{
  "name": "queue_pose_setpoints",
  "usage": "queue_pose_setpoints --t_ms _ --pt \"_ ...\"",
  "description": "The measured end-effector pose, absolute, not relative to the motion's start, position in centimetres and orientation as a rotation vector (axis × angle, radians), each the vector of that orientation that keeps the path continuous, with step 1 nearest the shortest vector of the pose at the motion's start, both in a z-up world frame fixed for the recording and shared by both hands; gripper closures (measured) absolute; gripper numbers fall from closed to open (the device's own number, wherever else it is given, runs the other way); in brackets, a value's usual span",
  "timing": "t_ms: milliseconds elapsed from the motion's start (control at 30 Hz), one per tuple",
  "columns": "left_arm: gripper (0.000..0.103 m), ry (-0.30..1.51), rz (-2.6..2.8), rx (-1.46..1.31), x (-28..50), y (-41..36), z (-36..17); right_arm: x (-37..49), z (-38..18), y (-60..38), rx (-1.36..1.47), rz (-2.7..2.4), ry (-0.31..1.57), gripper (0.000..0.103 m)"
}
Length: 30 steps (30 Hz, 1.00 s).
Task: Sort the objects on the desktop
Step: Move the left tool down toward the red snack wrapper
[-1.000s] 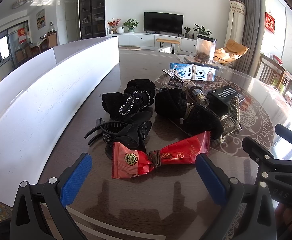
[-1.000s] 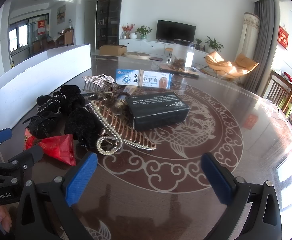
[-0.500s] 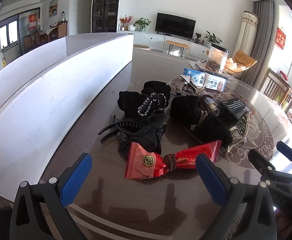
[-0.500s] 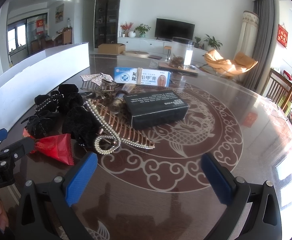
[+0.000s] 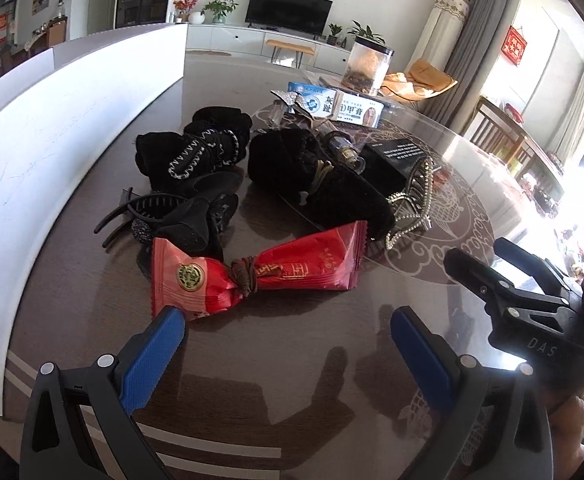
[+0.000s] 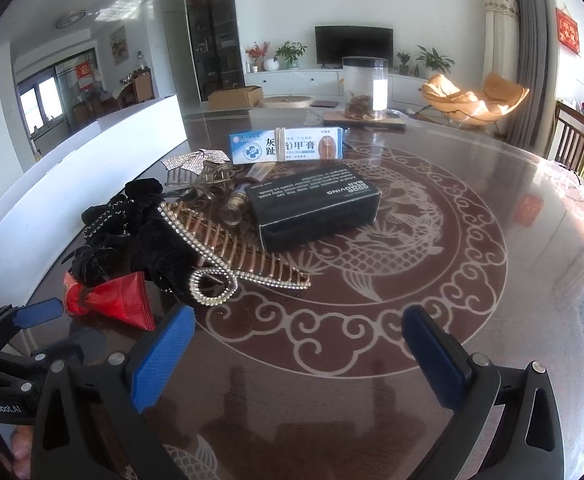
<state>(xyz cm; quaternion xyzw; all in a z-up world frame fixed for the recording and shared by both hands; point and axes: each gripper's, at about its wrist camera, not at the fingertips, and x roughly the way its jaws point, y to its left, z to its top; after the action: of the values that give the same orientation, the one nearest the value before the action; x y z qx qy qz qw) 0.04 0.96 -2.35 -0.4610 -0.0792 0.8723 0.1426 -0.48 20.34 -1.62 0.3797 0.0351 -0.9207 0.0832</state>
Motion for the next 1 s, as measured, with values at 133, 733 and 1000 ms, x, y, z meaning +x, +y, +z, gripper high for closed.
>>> queue_pose_setpoints --t_ms 133,733,1000 --pt "0.000 -0.083 2.352 -1.337 0.4 2.0 -1.2 0.6 -2.3 21.7 1.171 -2.707 0.217 0.000" --pt "0.000 0.493 2.238 -1.224 -1.8 5.0 -2.1 0.2 -3.6 26.0 1.348 -2.713 0.002 0.000" --pt "0.000 0.389 2.267 -1.262 -0.8 6.6 -2.9 0.2 -3.7 26.1 1.353 -2.708 -0.008 0.000"
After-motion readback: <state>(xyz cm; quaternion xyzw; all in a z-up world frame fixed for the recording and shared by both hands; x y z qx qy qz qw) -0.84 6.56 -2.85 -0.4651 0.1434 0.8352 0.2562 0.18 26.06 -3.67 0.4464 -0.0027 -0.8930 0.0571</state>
